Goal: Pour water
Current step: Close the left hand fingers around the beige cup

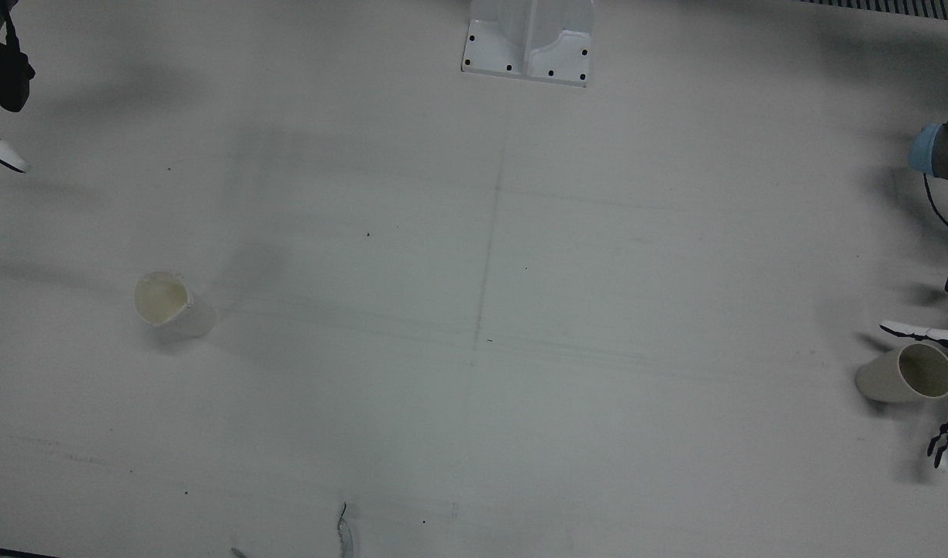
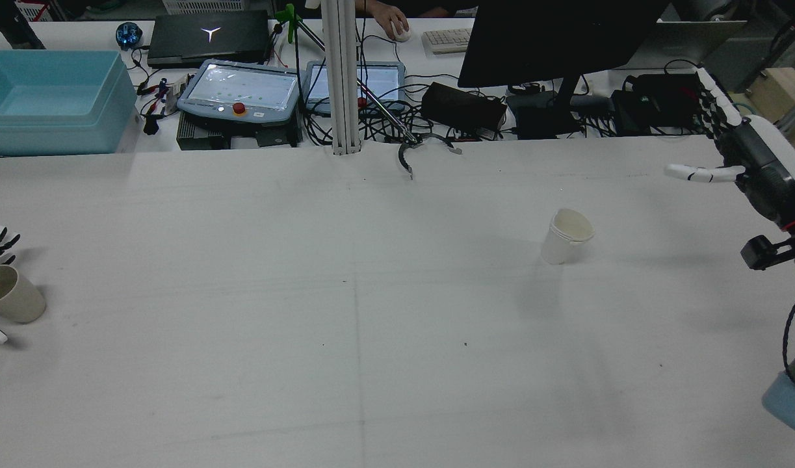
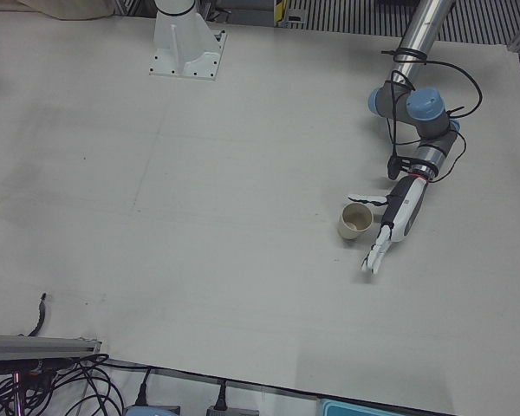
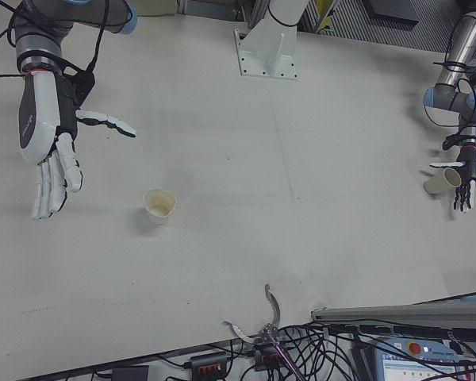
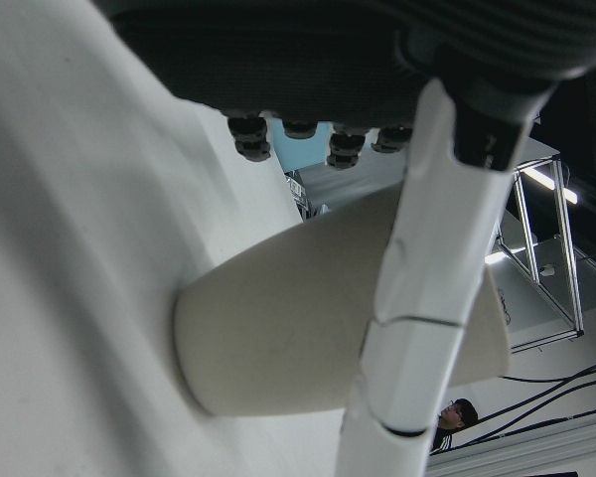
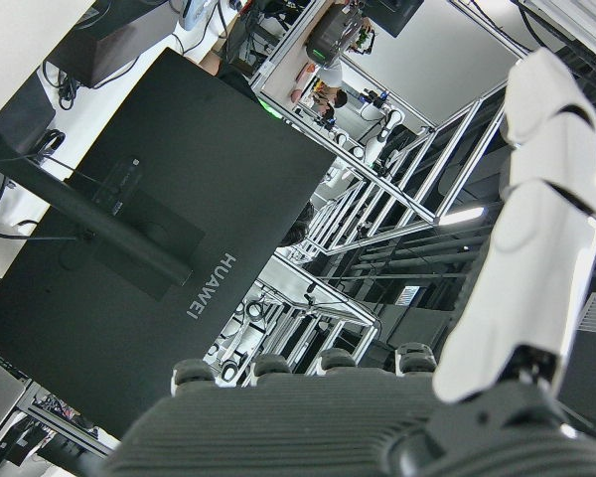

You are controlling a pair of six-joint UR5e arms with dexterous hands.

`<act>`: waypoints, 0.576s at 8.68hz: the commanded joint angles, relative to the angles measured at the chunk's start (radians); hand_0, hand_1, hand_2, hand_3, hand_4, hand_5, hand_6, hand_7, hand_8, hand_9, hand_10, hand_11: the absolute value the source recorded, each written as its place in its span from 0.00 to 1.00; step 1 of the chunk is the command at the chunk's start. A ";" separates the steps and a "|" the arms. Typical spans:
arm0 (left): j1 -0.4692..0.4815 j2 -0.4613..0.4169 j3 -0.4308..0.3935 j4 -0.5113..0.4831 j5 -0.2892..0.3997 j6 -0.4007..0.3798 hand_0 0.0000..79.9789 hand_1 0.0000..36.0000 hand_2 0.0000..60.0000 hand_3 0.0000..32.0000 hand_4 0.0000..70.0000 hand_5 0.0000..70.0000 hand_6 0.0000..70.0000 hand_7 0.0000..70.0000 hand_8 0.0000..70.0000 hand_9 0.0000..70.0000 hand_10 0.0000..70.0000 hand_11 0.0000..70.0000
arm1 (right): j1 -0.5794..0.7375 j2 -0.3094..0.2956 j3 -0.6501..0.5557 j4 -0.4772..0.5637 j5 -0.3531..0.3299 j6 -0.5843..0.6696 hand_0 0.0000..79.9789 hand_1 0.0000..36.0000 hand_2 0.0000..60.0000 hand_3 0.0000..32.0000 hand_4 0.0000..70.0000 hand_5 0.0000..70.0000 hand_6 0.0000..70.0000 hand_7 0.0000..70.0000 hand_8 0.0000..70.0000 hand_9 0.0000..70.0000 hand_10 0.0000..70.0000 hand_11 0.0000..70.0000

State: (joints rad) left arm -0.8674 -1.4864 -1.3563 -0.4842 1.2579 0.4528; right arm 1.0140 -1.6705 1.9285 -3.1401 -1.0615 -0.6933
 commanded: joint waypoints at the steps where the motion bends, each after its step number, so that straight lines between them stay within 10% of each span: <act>1: 0.004 -0.021 -0.012 0.022 0.008 -0.003 1.00 0.67 0.00 0.00 0.08 0.00 0.09 0.09 0.00 0.00 0.05 0.13 | 0.000 0.000 -0.005 0.000 0.000 -0.005 0.59 0.50 0.27 0.45 0.00 0.07 0.03 0.00 0.01 0.01 0.00 0.00; 5: 0.031 -0.025 -0.012 0.067 0.009 -0.060 0.99 0.60 0.00 0.00 0.11 0.00 0.10 0.11 0.01 0.00 0.05 0.12 | -0.005 0.002 -0.023 0.002 0.003 -0.003 0.59 0.48 0.26 0.43 0.00 0.07 0.03 0.00 0.01 0.00 0.00 0.00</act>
State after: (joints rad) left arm -0.8408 -1.5095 -1.3682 -0.4370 1.2653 0.4187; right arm 1.0117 -1.6692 1.9092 -3.1390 -1.0602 -0.6944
